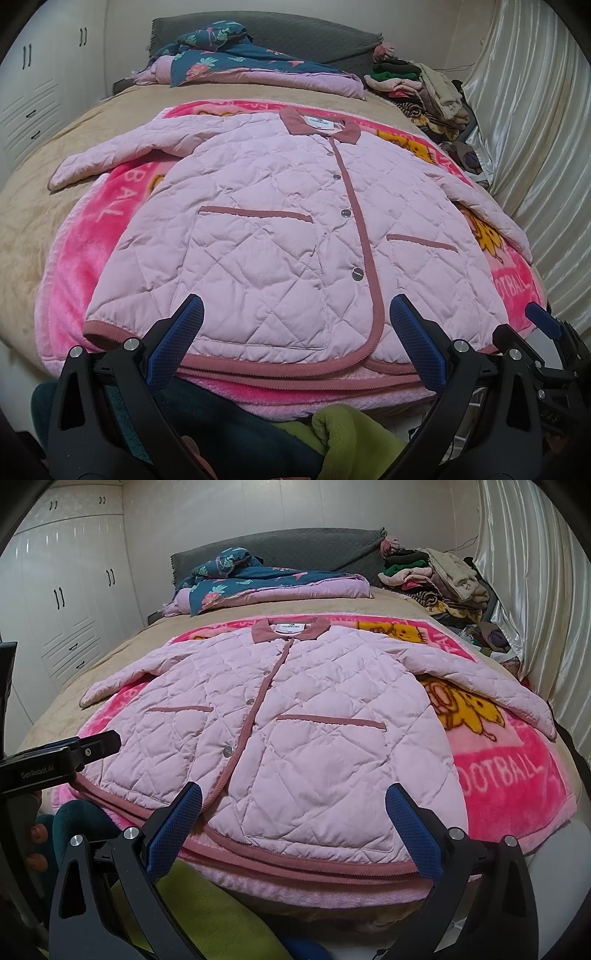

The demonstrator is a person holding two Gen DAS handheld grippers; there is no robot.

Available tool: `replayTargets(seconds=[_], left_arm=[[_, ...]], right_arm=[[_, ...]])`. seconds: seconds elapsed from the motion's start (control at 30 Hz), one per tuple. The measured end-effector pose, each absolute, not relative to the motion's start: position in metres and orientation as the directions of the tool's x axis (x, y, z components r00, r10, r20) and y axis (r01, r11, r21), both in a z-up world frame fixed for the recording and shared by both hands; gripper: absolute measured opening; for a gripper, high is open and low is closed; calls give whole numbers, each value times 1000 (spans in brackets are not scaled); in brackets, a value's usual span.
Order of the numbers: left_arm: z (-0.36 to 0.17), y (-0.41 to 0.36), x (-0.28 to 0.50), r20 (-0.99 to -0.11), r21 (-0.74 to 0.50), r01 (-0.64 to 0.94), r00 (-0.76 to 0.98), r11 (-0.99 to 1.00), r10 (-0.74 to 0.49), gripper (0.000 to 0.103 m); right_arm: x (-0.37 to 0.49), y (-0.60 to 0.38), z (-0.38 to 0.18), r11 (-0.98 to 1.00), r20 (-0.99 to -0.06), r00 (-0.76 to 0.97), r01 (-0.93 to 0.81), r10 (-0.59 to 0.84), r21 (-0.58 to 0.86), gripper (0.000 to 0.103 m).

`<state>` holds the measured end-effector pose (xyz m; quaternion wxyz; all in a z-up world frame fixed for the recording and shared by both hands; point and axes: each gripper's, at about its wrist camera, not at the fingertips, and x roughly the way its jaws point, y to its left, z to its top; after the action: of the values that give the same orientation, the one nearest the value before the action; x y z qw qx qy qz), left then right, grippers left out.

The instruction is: Fold large clothes

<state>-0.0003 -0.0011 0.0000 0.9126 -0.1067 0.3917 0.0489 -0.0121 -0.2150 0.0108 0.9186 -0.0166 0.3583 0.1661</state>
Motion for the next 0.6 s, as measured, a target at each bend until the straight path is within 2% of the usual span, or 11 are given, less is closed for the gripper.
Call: replayTargets(seconds=[0.6], left_arm=[[0, -2, 0, -725, -157, -170, 689, 973, 3, 94]], right_arm=[[-12, -215, 11, 943, -663, 688, -319, 295, 89, 99]])
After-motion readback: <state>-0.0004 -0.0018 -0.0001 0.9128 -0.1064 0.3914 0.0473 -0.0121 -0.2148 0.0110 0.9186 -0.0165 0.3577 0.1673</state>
